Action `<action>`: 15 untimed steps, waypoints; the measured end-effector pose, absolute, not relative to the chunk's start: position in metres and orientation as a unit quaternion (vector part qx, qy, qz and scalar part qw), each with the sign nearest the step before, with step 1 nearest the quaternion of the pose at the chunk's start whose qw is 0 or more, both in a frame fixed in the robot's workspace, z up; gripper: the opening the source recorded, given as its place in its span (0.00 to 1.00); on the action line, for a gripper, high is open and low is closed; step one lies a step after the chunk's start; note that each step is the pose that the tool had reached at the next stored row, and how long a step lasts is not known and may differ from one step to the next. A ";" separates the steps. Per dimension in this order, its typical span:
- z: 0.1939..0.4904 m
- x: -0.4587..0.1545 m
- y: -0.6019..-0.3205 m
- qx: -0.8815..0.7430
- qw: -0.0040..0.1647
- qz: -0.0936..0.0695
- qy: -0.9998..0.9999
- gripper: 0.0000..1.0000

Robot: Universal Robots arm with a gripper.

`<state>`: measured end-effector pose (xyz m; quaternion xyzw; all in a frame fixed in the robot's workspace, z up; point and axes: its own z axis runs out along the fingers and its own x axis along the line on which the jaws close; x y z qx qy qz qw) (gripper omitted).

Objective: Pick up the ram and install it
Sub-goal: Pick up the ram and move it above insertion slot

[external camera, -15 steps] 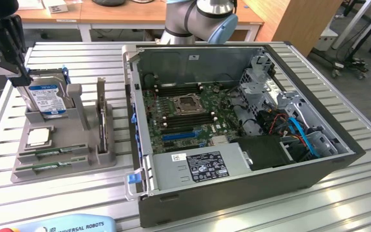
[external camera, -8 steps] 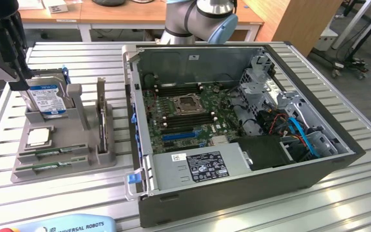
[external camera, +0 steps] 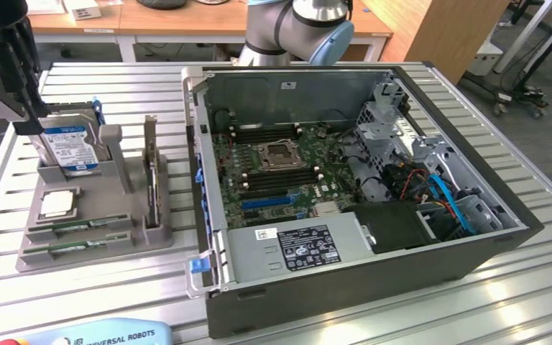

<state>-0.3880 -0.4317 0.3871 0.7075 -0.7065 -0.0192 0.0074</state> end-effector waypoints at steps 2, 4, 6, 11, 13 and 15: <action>0.387 -0.388 -0.432 0.707 0.007 -0.019 -0.706 0.35; 0.387 -0.388 -0.432 0.707 0.007 -0.019 -0.706 0.35; 0.385 -0.388 -0.432 0.707 0.007 -0.019 -0.706 0.35; 0.376 -0.388 -0.432 0.707 0.007 -0.019 -0.706 0.35; 0.373 -0.388 -0.432 0.707 0.007 -0.019 -0.706 0.35; 0.369 -0.388 -0.432 0.707 0.007 -0.019 -0.706 0.35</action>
